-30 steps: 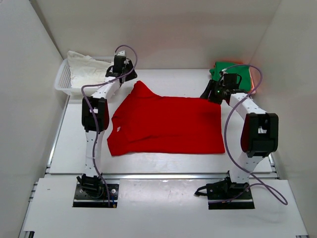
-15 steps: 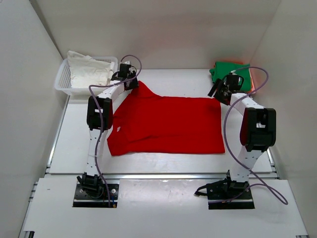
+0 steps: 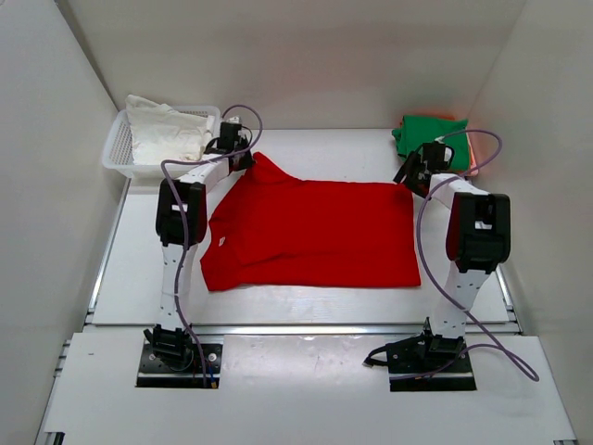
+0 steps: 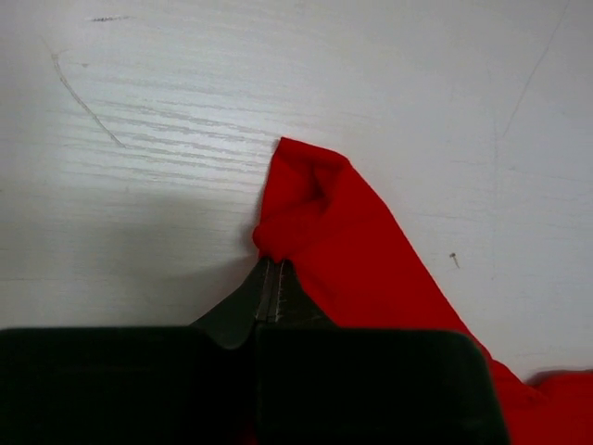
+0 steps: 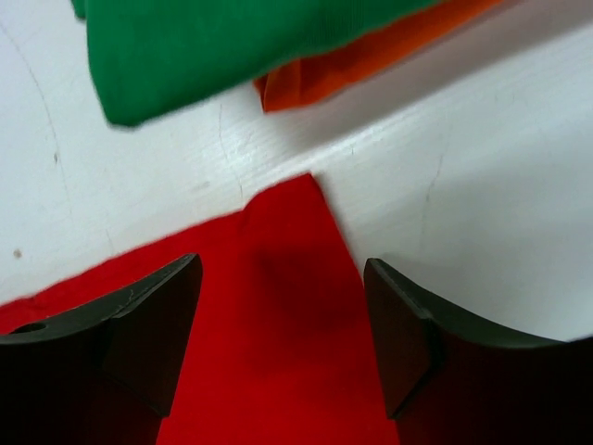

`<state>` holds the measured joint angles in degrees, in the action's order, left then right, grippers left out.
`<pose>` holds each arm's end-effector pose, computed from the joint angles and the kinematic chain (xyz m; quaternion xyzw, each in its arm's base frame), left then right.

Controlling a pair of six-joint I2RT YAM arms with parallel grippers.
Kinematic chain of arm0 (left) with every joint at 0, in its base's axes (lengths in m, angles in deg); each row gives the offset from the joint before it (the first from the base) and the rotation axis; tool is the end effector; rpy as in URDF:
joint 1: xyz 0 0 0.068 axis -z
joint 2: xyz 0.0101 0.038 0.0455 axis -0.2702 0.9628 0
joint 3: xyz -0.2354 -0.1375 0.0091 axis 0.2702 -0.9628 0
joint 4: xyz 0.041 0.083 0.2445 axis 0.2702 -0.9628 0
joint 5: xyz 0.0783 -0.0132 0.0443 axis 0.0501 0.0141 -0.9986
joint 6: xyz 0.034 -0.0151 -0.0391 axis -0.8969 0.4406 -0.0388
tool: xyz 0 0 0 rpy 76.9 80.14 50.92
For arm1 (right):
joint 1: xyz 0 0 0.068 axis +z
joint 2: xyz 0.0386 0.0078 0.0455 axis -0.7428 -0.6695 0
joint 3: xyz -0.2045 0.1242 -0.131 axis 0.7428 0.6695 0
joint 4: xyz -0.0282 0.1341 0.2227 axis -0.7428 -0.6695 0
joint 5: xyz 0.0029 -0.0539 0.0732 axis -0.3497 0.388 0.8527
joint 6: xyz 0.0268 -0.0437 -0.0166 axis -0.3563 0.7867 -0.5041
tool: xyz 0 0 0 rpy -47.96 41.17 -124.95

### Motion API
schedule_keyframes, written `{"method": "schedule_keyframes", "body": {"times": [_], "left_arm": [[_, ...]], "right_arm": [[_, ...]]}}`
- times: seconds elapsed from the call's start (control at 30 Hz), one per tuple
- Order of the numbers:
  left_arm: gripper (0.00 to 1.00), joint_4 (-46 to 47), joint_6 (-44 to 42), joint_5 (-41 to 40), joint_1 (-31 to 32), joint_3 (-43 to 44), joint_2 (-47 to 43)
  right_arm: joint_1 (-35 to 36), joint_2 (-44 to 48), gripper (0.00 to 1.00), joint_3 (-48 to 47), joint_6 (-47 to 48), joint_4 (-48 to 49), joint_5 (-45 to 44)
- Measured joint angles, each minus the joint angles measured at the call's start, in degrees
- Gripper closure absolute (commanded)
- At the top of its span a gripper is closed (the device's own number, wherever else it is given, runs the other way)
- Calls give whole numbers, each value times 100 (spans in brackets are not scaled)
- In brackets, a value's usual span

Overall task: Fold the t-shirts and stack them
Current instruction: Grap the side of the flattened tshirt furthest away from the robot with both arms

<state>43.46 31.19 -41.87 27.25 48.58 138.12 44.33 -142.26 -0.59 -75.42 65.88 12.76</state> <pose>0.5364 -0.1097 0.1479 -0.0961 0.9123 -0.1197 0.3796 0.4296 -0.0288 0.1796 0.2433 0.8887 0.0559 0.3846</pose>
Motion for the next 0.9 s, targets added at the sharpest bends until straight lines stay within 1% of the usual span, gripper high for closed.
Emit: {"method": "schedule_keyframes", "body": {"times": [0.17,0.23,0.27,0.3,0.33,0.37,0.63,0.7,0.73,0.77,0.83,0.87,0.9], "left_arm": [[100,162,50,116,-26,-81,-201],[100,210,70,170,-37,-81,-282],[100,221,81,201,-39,-81,-319],[100,234,90,225,-46,-81,-358],[100,240,96,249,-50,-81,-393],[100,243,107,275,-57,-81,-431],[100,282,131,402,-103,-81,-688],[92,280,133,420,-114,-81,-713],[92,280,127,424,-116,-81,-713],[92,278,133,431,-116,-81,-713],[97,275,146,435,-118,-81,-713],[97,280,146,437,-118,-81,-713],[94,282,142,437,-122,-81,-713]], "right_arm": [[-20,-533,33,-562,4,-42,-68],[-20,-752,42,-769,7,-66,-57],[-20,-837,56,-855,2,-105,-44],[-20,-907,83,-920,28,-122,-28],[-20,-957,94,-968,48,-129,-13],[-20,-979,100,-1008,4,-162,20],[-17,-981,100,-999,17,-114,57],[-26,-981,100,-999,35,-103,96],[-31,-981,100,-999,44,-94,111],[-39,-981,100,-999,50,-79,131],[-55,-981,100,-999,61,-55,155],[-57,-981,100,-999,68,-42,164],[-59,-981,100,-997,72,-33,170]]}}
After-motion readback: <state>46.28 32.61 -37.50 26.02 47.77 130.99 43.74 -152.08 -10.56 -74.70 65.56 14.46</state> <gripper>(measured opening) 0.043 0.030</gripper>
